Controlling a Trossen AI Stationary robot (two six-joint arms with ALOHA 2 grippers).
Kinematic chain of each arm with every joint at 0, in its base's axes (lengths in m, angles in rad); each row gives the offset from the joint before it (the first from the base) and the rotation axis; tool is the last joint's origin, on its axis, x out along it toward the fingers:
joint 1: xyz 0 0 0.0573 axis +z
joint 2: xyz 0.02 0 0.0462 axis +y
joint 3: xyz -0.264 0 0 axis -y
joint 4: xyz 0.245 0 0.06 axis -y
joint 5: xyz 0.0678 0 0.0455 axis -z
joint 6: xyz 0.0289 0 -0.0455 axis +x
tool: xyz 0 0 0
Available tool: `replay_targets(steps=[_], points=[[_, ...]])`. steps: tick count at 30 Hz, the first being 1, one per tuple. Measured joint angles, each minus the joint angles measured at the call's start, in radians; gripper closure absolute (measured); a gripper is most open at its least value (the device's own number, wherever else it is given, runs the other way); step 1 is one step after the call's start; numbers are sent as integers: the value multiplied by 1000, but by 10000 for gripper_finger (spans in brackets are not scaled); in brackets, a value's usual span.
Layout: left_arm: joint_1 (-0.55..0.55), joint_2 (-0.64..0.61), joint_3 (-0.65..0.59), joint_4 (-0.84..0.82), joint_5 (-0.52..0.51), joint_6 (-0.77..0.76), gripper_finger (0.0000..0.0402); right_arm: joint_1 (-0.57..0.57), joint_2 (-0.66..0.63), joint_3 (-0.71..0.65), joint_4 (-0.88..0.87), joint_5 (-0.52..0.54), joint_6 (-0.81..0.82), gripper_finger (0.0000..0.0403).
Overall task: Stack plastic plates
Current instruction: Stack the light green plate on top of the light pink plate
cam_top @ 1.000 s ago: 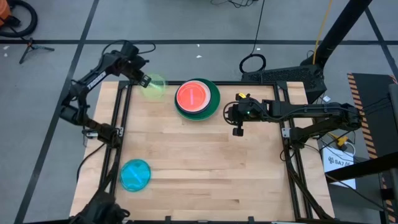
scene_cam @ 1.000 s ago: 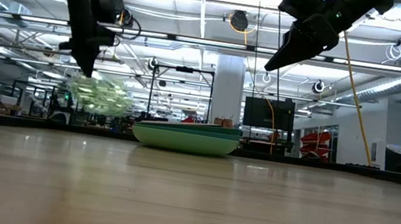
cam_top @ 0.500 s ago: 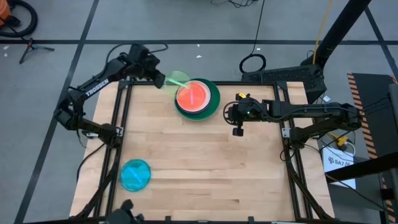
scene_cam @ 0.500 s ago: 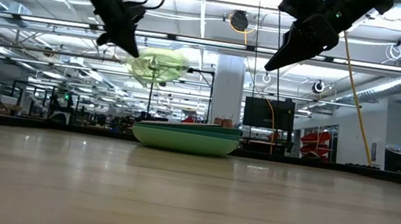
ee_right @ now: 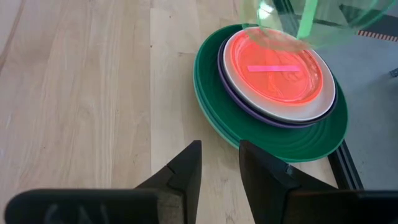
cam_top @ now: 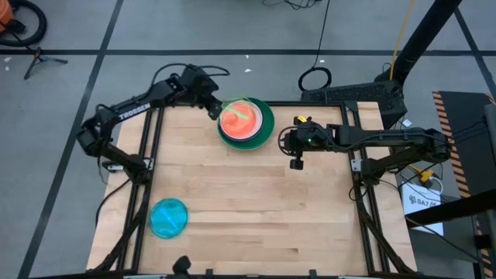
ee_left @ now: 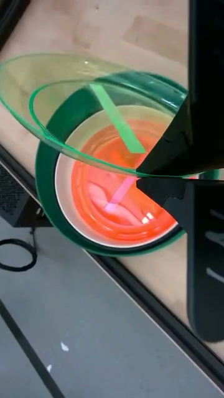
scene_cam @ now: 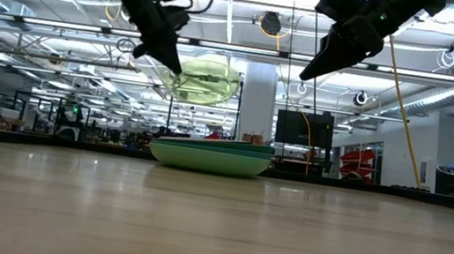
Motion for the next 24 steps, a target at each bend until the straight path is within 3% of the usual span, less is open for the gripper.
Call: replay_targets(steps=[12, 24], points=[[-19, 140, 0, 60, -11, -34, 396, 0, 0, 0, 0, -1, 0, 303], [-16, 151, 0, 64, -65, -39, 396, 0, 0, 0, 0, -2, 0, 303]])
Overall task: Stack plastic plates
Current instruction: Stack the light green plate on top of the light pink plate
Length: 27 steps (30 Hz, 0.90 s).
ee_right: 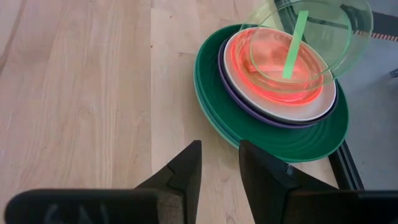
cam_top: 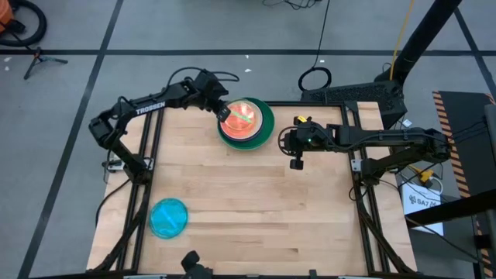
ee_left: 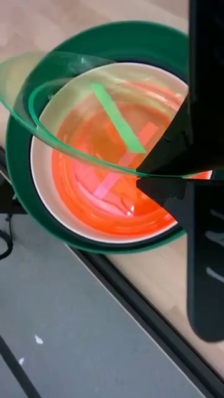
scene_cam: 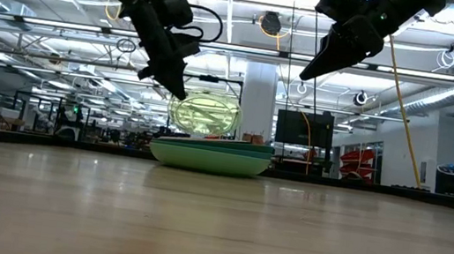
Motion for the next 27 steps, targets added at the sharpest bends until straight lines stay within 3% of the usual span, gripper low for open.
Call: replay_targets(steps=[9, 18, 27], points=[[0, 0, 0, 0, 0, -2, 394, 0, 0, 0, 0, 0, 0, 303], [0, 0, 0, 0, -1, -1, 326, 0, 0, 0, 0, 0, 0, 303], [-6, 0, 0, -3, -1, 14, 319, 0, 0, 0, 0, 0, 0, 303]])
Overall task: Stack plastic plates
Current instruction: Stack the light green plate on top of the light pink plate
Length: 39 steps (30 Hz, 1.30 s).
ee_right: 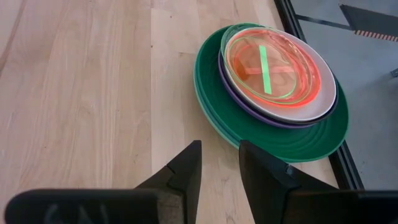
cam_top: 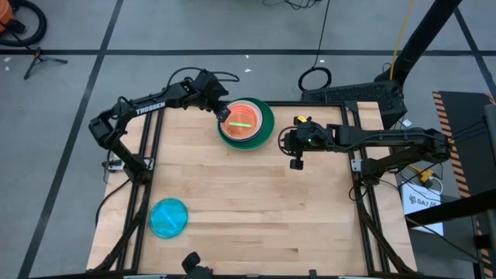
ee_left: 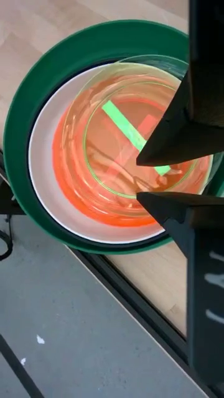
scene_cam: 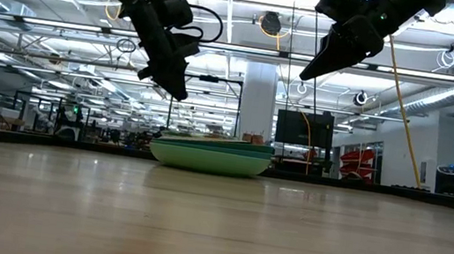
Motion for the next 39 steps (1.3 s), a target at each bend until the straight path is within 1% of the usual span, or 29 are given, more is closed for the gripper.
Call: replay_targets(steps=[4, 8, 11, 15, 21, 24, 27, 31, 39], points=[[-25, 0, 0, -35, 10, 42, 319, 0, 0, 0, 0, 0, 0, 303], [-80, 4, 0, -43, 14, 64, 319, 0, 0, 0, 0, 0, 0, 303], [-126, 29, 0, -26, 14, 100, 319, 0, 0, 0, 0, 0, 0, 303], [-173, 93, 0, 21, 4, 132, 319, 0, 0, 0, 0, 0, 0, 303], [-187, 200, -1, 65, -94, 140, 319, 0, 0, 0, 0, 0, 0, 303], [-185, 236, -1, 77, -105, 139, 319, 0, 0, 0, 0, 0, 0, 303], [-185, 251, 0, 108, -122, 133, 319, 0, 0, 0, 0, 0, -1, 303], [-185, 252, 0, 139, -177, 136, 319, 0, 0, 0, 0, 0, -1, 303], [-176, 247, 0, 123, -186, 132, 319, 0, 0, 0, 0, 2, -3, 303]])
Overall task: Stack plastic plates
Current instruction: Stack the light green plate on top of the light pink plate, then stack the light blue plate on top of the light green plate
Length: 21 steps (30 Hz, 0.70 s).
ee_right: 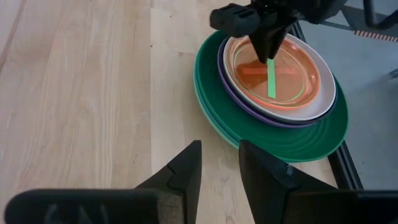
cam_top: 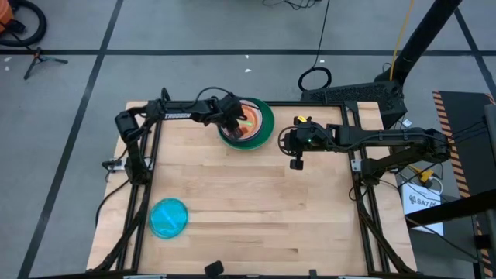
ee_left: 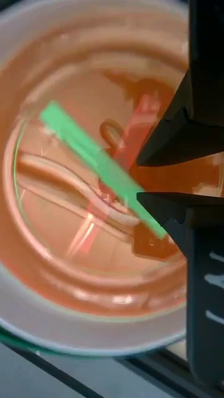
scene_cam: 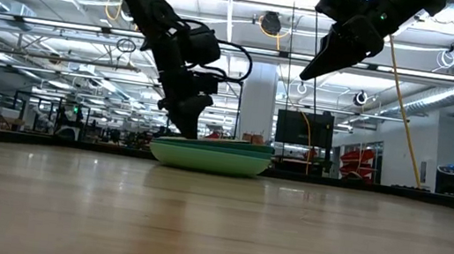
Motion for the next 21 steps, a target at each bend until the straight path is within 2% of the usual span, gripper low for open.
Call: replay_targets(steps=[8, 15, 21], points=[[-64, -128, -2, -153, 2, 1, 319, 0, 0, 0, 1, 1, 1, 303], [-166, -256, -1, -453, 20, 9, 319, 0, 0, 0, 9, 0, 3, 303], [-300, -284, 0, -654, 34, -45, 319, 0, 0, 0, 9, 0, 18, 303]])
